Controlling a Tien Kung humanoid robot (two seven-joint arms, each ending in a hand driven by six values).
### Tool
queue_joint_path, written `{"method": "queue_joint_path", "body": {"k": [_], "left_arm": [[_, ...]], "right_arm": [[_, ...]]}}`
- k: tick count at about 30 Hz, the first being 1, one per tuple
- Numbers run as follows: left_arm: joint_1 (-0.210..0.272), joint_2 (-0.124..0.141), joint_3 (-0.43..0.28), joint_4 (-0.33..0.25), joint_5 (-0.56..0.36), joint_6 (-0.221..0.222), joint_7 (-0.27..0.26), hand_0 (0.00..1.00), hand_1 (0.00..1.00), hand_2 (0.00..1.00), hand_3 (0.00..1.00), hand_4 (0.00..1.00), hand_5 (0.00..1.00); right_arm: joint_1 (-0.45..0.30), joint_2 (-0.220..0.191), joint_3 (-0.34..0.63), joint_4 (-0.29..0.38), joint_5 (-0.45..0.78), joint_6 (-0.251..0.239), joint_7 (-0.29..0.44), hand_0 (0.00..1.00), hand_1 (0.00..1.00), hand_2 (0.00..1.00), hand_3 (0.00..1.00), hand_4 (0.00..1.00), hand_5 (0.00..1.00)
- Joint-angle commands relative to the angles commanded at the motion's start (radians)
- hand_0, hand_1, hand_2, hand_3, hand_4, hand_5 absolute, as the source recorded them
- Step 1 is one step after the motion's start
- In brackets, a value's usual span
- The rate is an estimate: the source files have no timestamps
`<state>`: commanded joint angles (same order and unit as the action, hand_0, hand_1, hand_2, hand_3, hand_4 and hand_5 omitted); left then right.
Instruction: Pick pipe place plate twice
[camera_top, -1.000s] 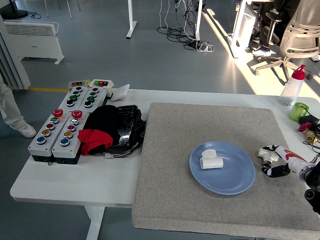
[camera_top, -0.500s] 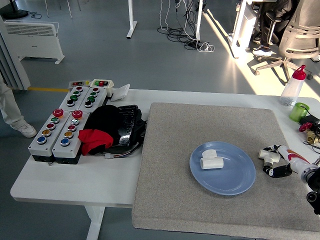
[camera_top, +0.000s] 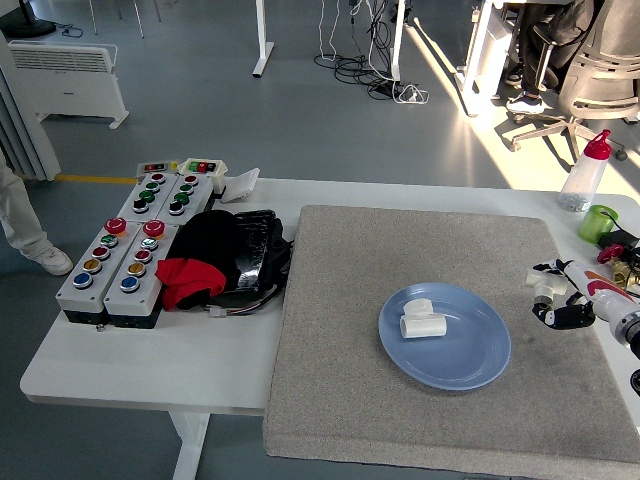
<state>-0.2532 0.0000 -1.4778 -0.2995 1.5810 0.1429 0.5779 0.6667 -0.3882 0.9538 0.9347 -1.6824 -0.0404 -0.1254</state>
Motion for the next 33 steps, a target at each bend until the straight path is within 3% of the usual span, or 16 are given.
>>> {"method": "queue_joint_path", "body": {"k": [7,12,13,18,19,30,31,33], "left_arm": [[-0.001,0.0,0.001,0.0,-0.003,0.002,0.0,0.584,0.577,0.586,0.486,0.41,0.998],[-0.001,0.0,0.001,0.001,-0.004,0.002,-0.001,0.584,0.577,0.586,0.486,0.41,0.998],[-0.002,0.0,0.001,0.001,-0.004,0.002,-0.001,0.584,0.578,0.586,0.486,0.41,0.998],[-0.002,0.0,0.002,0.001,-0.005,0.002,0.0,0.584,0.578,0.586,0.486,0.41,0.998],[-0.002,0.0,0.001,0.0,-0.005,0.002,0.0,0.584,0.577,0.585,0.486,0.409,0.998],[-0.001,0.0,0.0,0.001,-0.003,0.002,0.0,0.584,0.578,0.585,0.486,0.409,0.998],[-0.001,0.0,0.0,0.001,-0.003,0.001,0.0,0.584,0.577,0.585,0.486,0.409,0.998],[0.0,0.0,-0.001,0.0,-0.001,0.001,0.001,0.584,0.577,0.585,0.486,0.409,0.998]], "right_arm": [[-0.013,-0.021,0.006,0.087,-0.004,-0.002,-0.008,0.437,0.516,0.545,0.607,0.448,0.134],[-0.029,-0.041,-0.021,0.189,0.009,-0.001,-0.027,0.437,0.516,0.545,0.607,0.448,0.134],[-0.031,-0.043,-0.025,0.201,0.01,0.0,-0.03,0.579,0.583,0.589,0.618,0.452,0.143],[-0.054,-0.062,-0.084,0.295,0.033,0.022,-0.07,0.579,0.583,0.589,0.618,0.452,0.143],[-0.059,-0.065,-0.099,0.314,0.037,0.025,-0.076,0.686,0.613,0.614,0.632,0.46,0.155],[-0.101,-0.083,-0.173,0.45,0.046,0.056,-0.117,0.743,0.641,0.659,0.664,0.485,0.186],[-0.102,-0.083,-0.175,0.453,0.045,0.059,-0.118,0.828,0.756,0.829,0.761,0.622,0.318],[-0.105,-0.083,-0.181,0.455,0.041,0.07,-0.12,0.828,0.756,0.829,0.761,0.622,0.318]]}}
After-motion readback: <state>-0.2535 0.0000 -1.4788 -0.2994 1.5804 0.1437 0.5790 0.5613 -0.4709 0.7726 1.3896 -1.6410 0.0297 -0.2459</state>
